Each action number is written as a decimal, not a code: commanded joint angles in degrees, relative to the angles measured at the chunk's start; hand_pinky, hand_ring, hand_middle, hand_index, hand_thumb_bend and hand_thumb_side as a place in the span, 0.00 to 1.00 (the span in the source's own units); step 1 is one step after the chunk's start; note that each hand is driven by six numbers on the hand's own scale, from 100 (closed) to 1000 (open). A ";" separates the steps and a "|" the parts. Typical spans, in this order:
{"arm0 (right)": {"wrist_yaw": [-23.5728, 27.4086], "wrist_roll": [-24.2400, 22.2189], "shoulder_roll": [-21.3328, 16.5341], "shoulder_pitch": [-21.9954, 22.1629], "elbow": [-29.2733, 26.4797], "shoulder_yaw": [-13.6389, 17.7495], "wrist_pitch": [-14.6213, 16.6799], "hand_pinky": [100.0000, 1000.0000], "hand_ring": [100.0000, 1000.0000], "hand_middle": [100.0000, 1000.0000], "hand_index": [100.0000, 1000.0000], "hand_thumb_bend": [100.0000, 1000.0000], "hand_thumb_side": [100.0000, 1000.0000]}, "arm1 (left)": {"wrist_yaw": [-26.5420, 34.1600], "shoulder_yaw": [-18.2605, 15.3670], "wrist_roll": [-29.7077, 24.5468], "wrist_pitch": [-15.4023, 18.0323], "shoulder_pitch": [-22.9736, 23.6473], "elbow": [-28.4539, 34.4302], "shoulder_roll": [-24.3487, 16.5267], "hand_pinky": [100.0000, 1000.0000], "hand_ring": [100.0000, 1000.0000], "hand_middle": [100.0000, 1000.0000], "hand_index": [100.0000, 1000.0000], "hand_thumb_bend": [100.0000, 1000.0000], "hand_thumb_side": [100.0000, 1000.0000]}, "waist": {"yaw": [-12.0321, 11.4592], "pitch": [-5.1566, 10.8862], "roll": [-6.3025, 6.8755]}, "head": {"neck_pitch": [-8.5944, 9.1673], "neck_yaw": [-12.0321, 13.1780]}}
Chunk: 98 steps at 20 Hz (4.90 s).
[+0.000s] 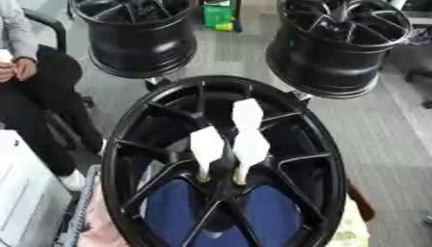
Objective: Pull the pin out of the wheel hub.
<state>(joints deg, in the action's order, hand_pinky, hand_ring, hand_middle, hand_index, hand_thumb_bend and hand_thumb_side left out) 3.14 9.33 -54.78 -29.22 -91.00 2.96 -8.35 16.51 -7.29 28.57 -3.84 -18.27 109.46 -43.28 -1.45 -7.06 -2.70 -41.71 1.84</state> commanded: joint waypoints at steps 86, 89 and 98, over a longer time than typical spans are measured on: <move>-13.36 -57.30 5.12 -28.86 -23.43 -42.42 -10.51 0.86 0.86 0.84 0.89 0.20 0.38 | -0.67 1.62 -2.44 -1.01 -1.16 0.77 -1.45 0.71 0.79 0.64 0.80 0.22 0.61 | -1.52 -3.27 -2.79 | 2.61 -1.34; -13.52 -57.44 5.51 -28.78 -23.08 -42.60 -10.54 0.86 0.85 0.83 0.88 0.19 0.38 | -0.66 1.63 -2.46 -1.02 -1.33 0.85 -1.38 0.71 0.79 0.64 0.80 0.22 0.61 | -1.62 -3.64 -2.89 | 2.68 -1.45; -13.91 -56.54 6.21 -28.94 -22.29 -42.55 -10.03 0.85 0.82 0.79 0.86 0.18 0.38 | -1.31 1.80 -2.77 -0.90 -1.32 1.54 -1.49 0.72 0.79 0.65 0.80 0.22 0.61 | -1.51 -3.76 -2.89 | 2.54 -1.49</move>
<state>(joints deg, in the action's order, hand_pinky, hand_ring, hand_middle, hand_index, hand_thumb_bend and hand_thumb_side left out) -10.50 -47.11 -48.08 -57.04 -113.19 -40.56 -18.14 15.61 -5.15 26.02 -4.85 -18.75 109.84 -43.28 -3.05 -11.69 -6.05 -39.67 0.34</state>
